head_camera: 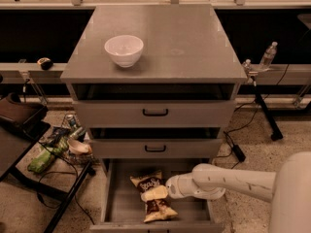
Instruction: Place brown chip bag into bottom drawer
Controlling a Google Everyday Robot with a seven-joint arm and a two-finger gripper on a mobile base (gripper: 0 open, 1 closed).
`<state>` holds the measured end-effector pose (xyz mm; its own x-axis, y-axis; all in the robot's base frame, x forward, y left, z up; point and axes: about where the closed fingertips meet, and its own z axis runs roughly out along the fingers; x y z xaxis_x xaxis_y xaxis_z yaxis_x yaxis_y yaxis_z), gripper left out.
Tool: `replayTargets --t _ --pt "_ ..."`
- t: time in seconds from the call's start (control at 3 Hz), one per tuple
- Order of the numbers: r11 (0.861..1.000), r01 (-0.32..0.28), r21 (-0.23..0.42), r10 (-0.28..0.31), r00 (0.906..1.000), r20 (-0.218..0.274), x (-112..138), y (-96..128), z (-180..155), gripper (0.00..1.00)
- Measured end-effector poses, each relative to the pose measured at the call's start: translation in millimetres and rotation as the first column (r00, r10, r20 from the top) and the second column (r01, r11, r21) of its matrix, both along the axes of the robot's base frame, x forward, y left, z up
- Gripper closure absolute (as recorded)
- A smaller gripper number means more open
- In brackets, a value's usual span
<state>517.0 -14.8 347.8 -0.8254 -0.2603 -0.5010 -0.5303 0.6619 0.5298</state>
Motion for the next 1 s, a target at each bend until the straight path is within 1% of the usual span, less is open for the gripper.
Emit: replayTargets --t 0.33,0.67,1.0 --pt "0.998 -0.04 -0.047 0.042 0.998 0.048 -34 -30 40 0.0" --pt "0.983 -0.083 -0.163 0.079 0.9964 -0.032 -119 -73 85 0.0" --pt "0.968 -0.088 -0.233 0.056 0.9886 -0.14 -188 -102 117 0.0"
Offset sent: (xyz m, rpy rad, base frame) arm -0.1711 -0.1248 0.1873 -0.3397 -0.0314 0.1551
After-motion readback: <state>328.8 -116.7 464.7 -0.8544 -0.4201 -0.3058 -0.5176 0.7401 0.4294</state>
